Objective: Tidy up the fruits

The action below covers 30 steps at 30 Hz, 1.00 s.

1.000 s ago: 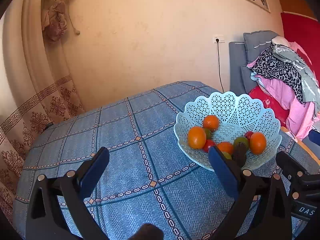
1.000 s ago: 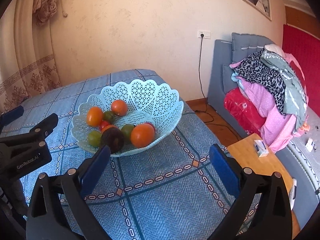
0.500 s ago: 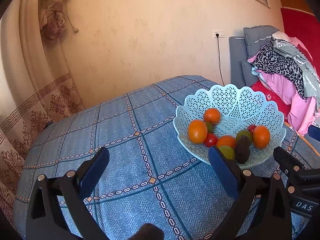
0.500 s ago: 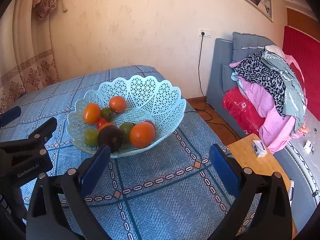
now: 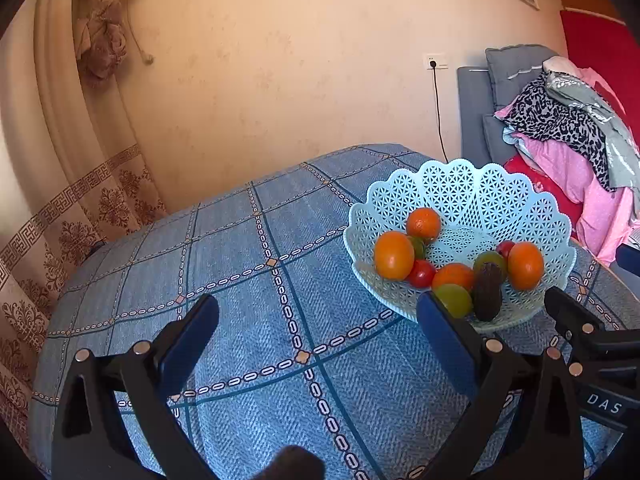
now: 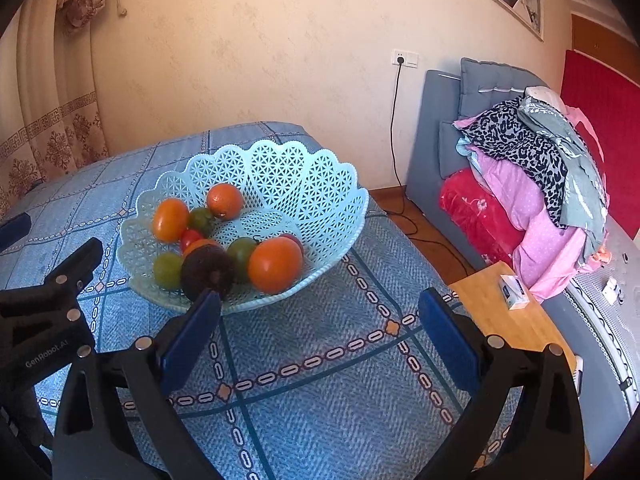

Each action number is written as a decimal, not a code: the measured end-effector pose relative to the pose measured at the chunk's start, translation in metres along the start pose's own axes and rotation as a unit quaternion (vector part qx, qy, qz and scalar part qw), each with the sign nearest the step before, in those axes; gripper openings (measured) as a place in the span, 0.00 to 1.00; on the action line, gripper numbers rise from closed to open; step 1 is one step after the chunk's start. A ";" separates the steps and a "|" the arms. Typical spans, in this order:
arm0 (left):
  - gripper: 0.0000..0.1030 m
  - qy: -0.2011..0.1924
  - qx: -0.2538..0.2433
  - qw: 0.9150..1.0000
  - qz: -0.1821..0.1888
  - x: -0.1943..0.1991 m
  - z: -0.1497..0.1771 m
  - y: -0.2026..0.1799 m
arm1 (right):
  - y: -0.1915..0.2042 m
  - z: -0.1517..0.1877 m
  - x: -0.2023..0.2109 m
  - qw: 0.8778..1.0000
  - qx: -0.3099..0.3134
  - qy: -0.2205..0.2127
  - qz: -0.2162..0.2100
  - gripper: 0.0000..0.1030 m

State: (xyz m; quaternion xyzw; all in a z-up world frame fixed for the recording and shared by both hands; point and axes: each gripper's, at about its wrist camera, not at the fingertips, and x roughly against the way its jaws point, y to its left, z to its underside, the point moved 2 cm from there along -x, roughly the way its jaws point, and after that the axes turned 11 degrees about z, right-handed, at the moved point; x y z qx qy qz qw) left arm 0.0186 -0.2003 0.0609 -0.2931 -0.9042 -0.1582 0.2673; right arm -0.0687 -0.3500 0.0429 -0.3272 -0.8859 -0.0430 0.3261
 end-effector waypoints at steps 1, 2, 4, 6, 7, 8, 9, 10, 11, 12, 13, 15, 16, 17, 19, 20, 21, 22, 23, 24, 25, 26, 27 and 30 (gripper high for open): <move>0.95 0.001 0.000 1.000 -0.002 -0.001 0.000 0.000 | 0.000 0.000 0.000 1.000 0.000 0.000 0.000 0.98; 0.95 0.003 0.000 1.000 -0.004 -0.002 0.001 0.000 | 0.000 0.000 0.000 1.000 0.001 0.000 0.000 0.98; 0.95 0.007 0.001 1.000 -0.009 -0.004 0.002 0.000 | 0.000 0.000 0.000 1.000 0.001 0.000 0.000 0.98; 0.95 0.009 0.002 1.000 -0.011 -0.005 0.002 0.001 | 0.001 0.000 -0.001 1.000 0.002 -0.001 0.002 0.98; 0.95 0.009 0.002 1.000 -0.012 -0.005 0.002 0.001 | 0.001 0.001 -0.001 1.000 0.003 -0.002 0.004 0.98; 0.95 0.009 0.002 1.000 -0.012 -0.006 0.002 0.001 | 0.001 0.001 -0.001 1.000 0.003 -0.002 0.006 0.98; 0.95 0.009 0.001 1.000 -0.011 -0.006 0.002 0.001 | 0.001 0.001 -0.002 1.000 0.005 -0.003 0.009 0.98; 0.95 0.009 0.001 1.000 -0.011 -0.006 0.003 0.001 | 0.002 0.001 -0.002 1.000 0.007 -0.002 0.009 0.98; 0.95 0.009 -0.001 1.000 -0.012 -0.006 0.003 0.000 | 0.002 0.002 -0.002 1.000 0.008 -0.001 0.009 0.98; 0.95 0.010 -0.001 1.000 -0.013 -0.006 0.003 0.000 | 0.003 0.002 -0.002 1.000 0.008 0.000 0.009 0.98; 0.95 0.010 -0.002 1.000 -0.013 -0.006 0.003 -0.001 | 0.003 0.002 -0.003 1.000 0.009 0.000 0.009 0.98; 0.95 0.010 -0.005 1.000 -0.014 -0.007 0.003 -0.002 | 0.003 0.002 -0.003 1.000 0.009 0.000 0.009 0.98; 0.95 0.010 -0.007 1.000 -0.014 -0.006 0.003 -0.002 | 0.003 0.002 -0.003 1.000 0.010 0.001 0.008 0.98; 0.95 0.010 -0.008 1.000 -0.014 -0.006 0.003 -0.003 | 0.004 0.002 -0.003 1.000 0.010 0.001 0.008 0.98; 0.95 0.009 -0.010 1.000 -0.013 -0.006 0.003 -0.004 | 0.005 0.003 -0.004 1.000 0.012 0.002 0.008 0.98; 0.95 0.009 -0.011 1.000 -0.013 -0.006 0.003 -0.005 | 0.005 0.002 -0.004 1.000 0.013 0.002 0.008 0.98; 0.95 0.009 -0.012 1.000 -0.013 -0.006 0.003 -0.005 | 0.006 0.003 -0.004 1.000 0.013 0.002 0.007 0.98; 0.95 0.009 -0.013 1.000 -0.013 -0.005 0.003 -0.006 | 0.006 0.003 -0.004 1.000 0.013 0.003 0.007 0.98; 0.95 0.009 -0.014 1.000 -0.013 -0.005 0.003 -0.006 | 0.007 0.003 -0.004 1.000 0.013 0.003 0.007 0.98; 0.95 0.009 -0.015 1.000 -0.013 -0.005 0.003 -0.007 | 0.007 0.003 -0.004 1.000 0.013 0.003 0.008 0.98; 0.95 0.009 -0.016 1.000 -0.013 -0.005 0.003 -0.008 | 0.007 0.003 -0.005 1.000 0.013 0.003 0.007 0.98; 0.95 0.009 -0.017 1.000 -0.013 -0.005 0.003 -0.008 | 0.007 0.003 -0.004 1.000 0.013 0.003 0.007 0.98; 0.95 0.008 -0.017 1.000 -0.013 -0.005 0.003 -0.009 | 0.007 0.003 -0.004 1.000 0.012 0.003 0.007 0.98; 0.95 0.008 -0.019 1.000 -0.014 -0.004 0.003 -0.009 | 0.007 0.004 -0.004 1.000 0.012 0.003 0.006 0.98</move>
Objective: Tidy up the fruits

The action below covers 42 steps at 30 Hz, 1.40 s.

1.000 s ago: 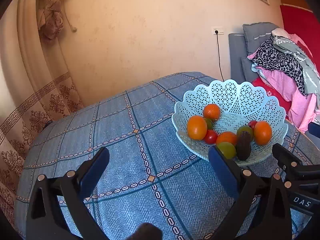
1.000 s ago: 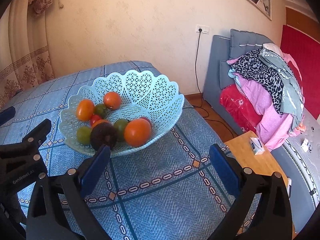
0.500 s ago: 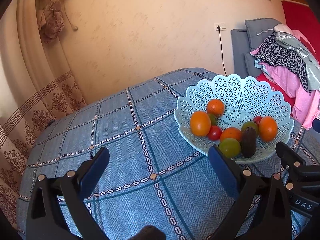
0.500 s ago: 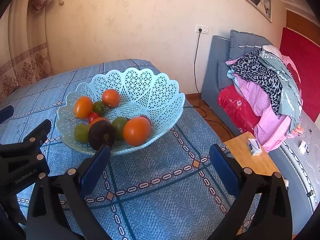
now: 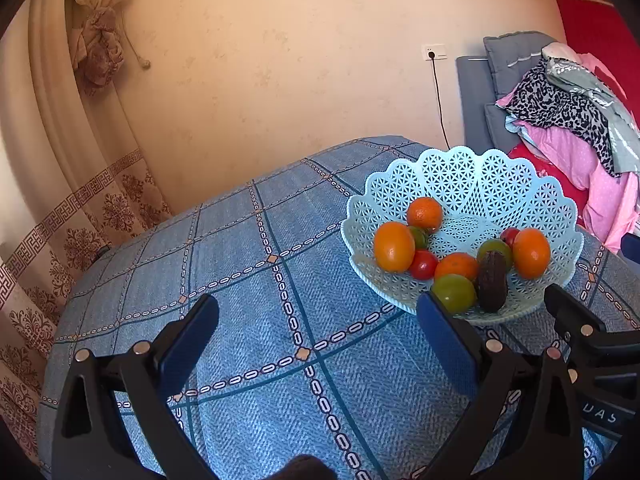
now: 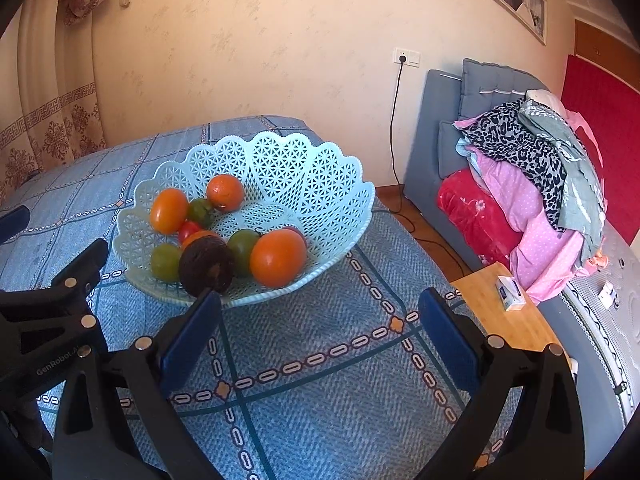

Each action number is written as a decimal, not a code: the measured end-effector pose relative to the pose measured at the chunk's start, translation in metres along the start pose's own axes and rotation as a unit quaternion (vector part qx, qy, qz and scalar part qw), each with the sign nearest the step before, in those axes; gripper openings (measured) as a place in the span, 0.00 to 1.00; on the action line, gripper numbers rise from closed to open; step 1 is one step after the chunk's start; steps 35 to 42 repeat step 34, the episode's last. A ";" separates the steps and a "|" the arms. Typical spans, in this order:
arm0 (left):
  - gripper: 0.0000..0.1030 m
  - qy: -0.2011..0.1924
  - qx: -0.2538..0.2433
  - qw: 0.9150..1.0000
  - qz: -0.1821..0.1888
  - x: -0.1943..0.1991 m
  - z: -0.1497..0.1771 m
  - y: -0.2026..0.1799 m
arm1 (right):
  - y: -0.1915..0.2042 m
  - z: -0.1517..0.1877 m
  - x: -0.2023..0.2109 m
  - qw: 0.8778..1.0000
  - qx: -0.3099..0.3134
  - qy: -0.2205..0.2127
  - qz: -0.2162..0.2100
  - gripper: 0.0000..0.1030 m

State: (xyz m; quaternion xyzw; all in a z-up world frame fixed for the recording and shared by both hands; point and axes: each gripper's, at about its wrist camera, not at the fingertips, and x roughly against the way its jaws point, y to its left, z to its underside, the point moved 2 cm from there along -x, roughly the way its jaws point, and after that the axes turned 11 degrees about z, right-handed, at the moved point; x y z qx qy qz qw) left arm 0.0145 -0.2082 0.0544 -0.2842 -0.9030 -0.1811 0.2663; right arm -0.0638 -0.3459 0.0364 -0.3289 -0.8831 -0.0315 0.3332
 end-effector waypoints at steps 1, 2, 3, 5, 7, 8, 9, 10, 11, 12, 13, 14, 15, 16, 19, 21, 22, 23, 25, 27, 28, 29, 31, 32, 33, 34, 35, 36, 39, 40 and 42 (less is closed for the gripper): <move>0.95 0.000 -0.001 1.000 0.000 0.000 0.000 0.000 | 0.000 0.000 0.000 1.000 0.000 0.000 0.000 0.98; 0.95 0.000 -0.001 1.000 0.001 0.000 0.000 0.000 | 0.000 0.000 0.000 1.000 0.000 0.000 0.000 0.98; 0.95 0.000 -0.002 1.000 0.001 0.000 0.000 -0.001 | 0.000 0.000 0.000 1.000 0.000 0.000 0.000 0.98; 0.95 -0.001 -0.003 1.000 0.001 0.000 0.000 -0.001 | 0.000 0.000 0.000 1.000 0.000 0.000 0.000 0.98; 0.95 -0.001 -0.004 1.000 0.002 0.001 -0.001 -0.002 | 0.000 0.001 0.000 1.000 -0.001 0.001 0.000 0.98; 0.95 -0.002 -0.005 1.000 0.002 0.001 -0.001 -0.002 | 0.000 0.001 0.000 1.000 -0.001 0.001 0.000 0.98; 0.95 -0.002 -0.006 1.000 0.002 0.001 -0.001 -0.002 | 0.000 0.002 0.001 1.000 -0.001 0.001 0.000 0.98; 0.95 -0.003 -0.006 1.000 0.002 0.002 -0.001 -0.002 | 0.000 0.002 0.001 1.000 -0.001 0.001 0.000 0.98; 0.95 -0.004 -0.007 1.000 0.003 0.002 -0.001 -0.002 | 0.000 0.002 0.001 1.000 -0.001 0.001 0.000 0.98; 0.95 -0.004 -0.007 1.000 0.003 0.002 -0.002 -0.003 | 0.000 0.002 0.001 1.000 -0.001 0.001 0.000 0.98; 0.95 -0.004 -0.007 1.000 0.004 0.003 -0.002 -0.003 | 0.000 0.002 0.001 1.000 -0.001 0.001 0.000 0.98; 0.95 -0.004 -0.007 1.000 0.004 0.003 -0.002 -0.002 | 0.000 0.002 0.001 1.000 -0.001 0.001 -0.001 0.98; 0.95 -0.005 -0.007 1.000 0.004 0.004 -0.002 -0.002 | -0.001 0.002 0.001 1.000 -0.001 0.001 0.000 0.98; 0.95 -0.005 -0.008 1.000 0.004 0.004 -0.002 -0.003 | -0.001 0.002 0.001 1.000 -0.001 0.001 0.000 0.98; 0.95 -0.011 -0.011 1.000 0.002 0.007 -0.003 -0.003 | -0.001 0.002 0.002 1.000 -0.002 0.001 0.000 0.98; 0.95 -0.014 -0.012 1.000 0.002 0.009 -0.003 -0.003 | -0.002 0.003 0.003 1.000 -0.003 0.001 0.000 0.98; 0.95 -0.014 -0.012 1.000 0.003 0.010 -0.002 -0.003 | -0.002 0.003 0.004 1.000 -0.003 0.001 0.000 0.98; 0.95 -0.013 -0.012 1.000 0.003 0.011 -0.001 -0.003 | -0.003 0.004 0.005 1.000 -0.004 0.002 0.000 0.98; 0.95 -0.009 -0.010 1.000 0.002 0.012 0.001 -0.001 | -0.003 0.005 0.007 1.000 -0.005 0.002 0.000 0.98; 0.95 -0.003 -0.004 1.000 -0.001 0.013 0.004 0.003 | -0.002 0.006 0.009 1.000 -0.005 0.003 -0.003 0.98; 0.95 0.001 0.000 1.000 -0.004 0.014 0.007 0.006 | -0.001 0.006 0.010 1.000 -0.003 0.003 -0.004 0.98; 0.95 0.004 0.004 1.000 -0.006 0.014 0.009 0.009 | 0.001 0.007 0.011 1.000 -0.001 0.003 -0.006 0.98; 0.95 0.011 0.014 1.000 -0.009 0.017 0.015 0.016 | 0.005 0.008 0.013 1.000 0.002 0.004 -0.012 0.98; 0.95 0.017 0.022 1.000 -0.012 0.018 0.020 0.022 | 0.008 0.009 0.014 1.000 0.004 0.006 -0.017 0.98; 0.95 0.021 0.027 0.999 -0.014 0.019 0.023 0.026 | 0.011 0.010 0.015 1.000 0.006 0.008 -0.022 0.98; 0.95 0.026 0.034 0.999 -0.017 0.020 0.028 0.032 | 0.016 0.012 0.015 0.999 0.010 0.013 -0.032 0.98; 0.95 0.026 0.034 0.999 -0.017 0.020 0.028 0.032 | 0.016 0.012 0.015 0.999 0.010 0.013 -0.032 0.98; 0.95 0.026 0.034 0.999 -0.017 0.020 0.028 0.032 | 0.016 0.012 0.015 0.999 0.010 0.013 -0.032 0.98; 0.95 0.026 0.034 0.999 -0.017 0.020 0.028 0.032 | 0.016 0.012 0.015 0.999 0.010 0.013 -0.032 0.98; 0.95 0.026 0.034 0.999 -0.017 0.020 0.028 0.032 | 0.016 0.012 0.015 0.999 0.010 0.013 -0.032 0.98; 0.95 0.026 0.034 0.999 -0.017 0.020 0.028 0.032 | 0.016 0.012 0.015 0.999 0.010 0.013 -0.032 0.98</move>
